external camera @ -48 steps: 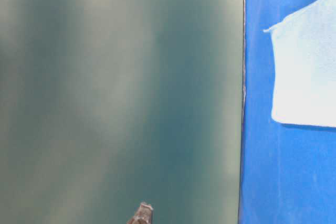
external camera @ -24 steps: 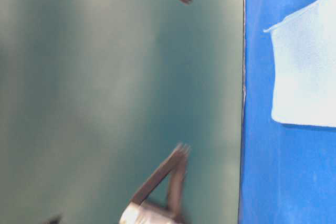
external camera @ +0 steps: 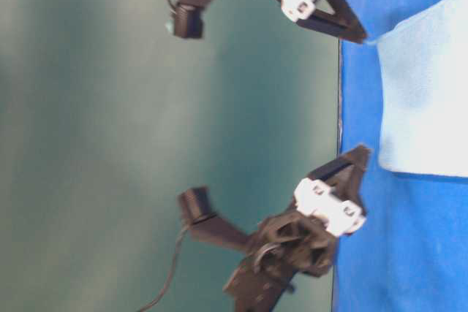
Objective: Fold the light blue towel.
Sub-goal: 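Move both grippers to the strip's top corners and pinch them, then fold the top half down onto the bottom half with both grippers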
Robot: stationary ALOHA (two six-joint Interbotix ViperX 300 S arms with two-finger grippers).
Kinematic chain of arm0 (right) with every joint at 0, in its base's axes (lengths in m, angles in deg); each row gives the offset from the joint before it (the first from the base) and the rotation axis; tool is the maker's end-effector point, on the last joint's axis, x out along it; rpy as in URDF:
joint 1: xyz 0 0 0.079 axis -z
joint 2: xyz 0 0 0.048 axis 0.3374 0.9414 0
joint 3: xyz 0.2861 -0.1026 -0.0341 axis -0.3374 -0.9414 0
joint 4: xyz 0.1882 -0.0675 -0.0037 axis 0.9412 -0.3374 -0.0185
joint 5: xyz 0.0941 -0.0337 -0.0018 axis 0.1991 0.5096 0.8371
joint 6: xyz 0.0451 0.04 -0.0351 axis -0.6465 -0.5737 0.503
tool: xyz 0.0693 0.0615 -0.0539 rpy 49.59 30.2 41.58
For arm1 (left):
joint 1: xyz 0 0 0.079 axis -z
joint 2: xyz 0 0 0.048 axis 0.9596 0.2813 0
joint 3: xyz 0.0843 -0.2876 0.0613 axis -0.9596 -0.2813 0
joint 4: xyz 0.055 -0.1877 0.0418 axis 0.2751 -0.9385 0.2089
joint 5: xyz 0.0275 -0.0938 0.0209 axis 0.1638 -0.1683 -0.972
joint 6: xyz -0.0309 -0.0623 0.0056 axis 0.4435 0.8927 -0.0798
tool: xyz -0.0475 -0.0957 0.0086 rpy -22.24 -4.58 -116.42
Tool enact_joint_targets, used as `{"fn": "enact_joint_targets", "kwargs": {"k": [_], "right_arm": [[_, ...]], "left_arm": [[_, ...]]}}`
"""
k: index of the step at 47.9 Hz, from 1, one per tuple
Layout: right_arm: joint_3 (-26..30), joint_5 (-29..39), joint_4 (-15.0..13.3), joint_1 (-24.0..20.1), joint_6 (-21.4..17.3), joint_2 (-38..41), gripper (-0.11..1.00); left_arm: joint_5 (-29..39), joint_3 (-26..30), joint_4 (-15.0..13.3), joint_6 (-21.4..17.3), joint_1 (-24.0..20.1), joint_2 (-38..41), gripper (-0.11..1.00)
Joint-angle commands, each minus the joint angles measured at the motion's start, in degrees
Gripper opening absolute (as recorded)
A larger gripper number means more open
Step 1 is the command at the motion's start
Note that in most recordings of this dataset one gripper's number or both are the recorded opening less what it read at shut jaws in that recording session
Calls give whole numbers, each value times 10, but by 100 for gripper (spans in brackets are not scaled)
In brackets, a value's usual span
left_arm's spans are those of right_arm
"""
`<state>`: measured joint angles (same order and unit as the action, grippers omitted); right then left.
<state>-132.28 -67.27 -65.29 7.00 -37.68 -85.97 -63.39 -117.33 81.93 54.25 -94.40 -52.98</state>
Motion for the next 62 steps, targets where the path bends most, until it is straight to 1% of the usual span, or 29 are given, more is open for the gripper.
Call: {"fn": "enact_joint_targets", "kwargs": {"k": [1, 10, 16, 20, 23, 26, 27, 29, 35, 37, 44, 51, 62], "right_arm": [[15, -9, -1, 7, 0, 15, 61], [16, -11, 3, 13, -3, 43, 61], [15, -22, 6, 13, -7, 57, 60], [15, -26, 17, 13, -8, 69, 60], [15, -26, 25, 13, -8, 76, 59], [14, -25, 27, 12, -8, 78, 56], [13, -25, 27, 13, -8, 78, 54], [9, -22, 26, 12, -8, 76, 46], [0, -17, 30, 8, -8, 71, 12], [-2, -17, 32, 8, -9, 70, 5], [-4, -19, 41, 7, -9, 69, 5], [-2, -19, 41, 7, -9, 67, 5], [-4, -17, 40, 18, -6, 26, 5]], "left_arm": [[-4, 20, 1, 0, -9, 17, 76], [-5, 33, 1, 0, -15, 54, 75], [-2, 36, 1, 1, -15, 64, 70], [-1, 33, 1, 1, -15, 64, 61], [-2, 33, 1, 1, -15, 63, 52], [-1, 32, 1, 1, -15, 63, 41], [1, 32, 1, 0, -15, 63, 37], [2, 33, 1, -2, -15, 64, 31], [4, 33, 1, -4, -15, 63, 11], [5, 35, 1, -4, -15, 63, 7], [9, 38, 1, -23, -15, 63, 5], [10, 38, 1, -31, -15, 60, 5], [10, 50, 1, -58, -28, 33, 5]]}}
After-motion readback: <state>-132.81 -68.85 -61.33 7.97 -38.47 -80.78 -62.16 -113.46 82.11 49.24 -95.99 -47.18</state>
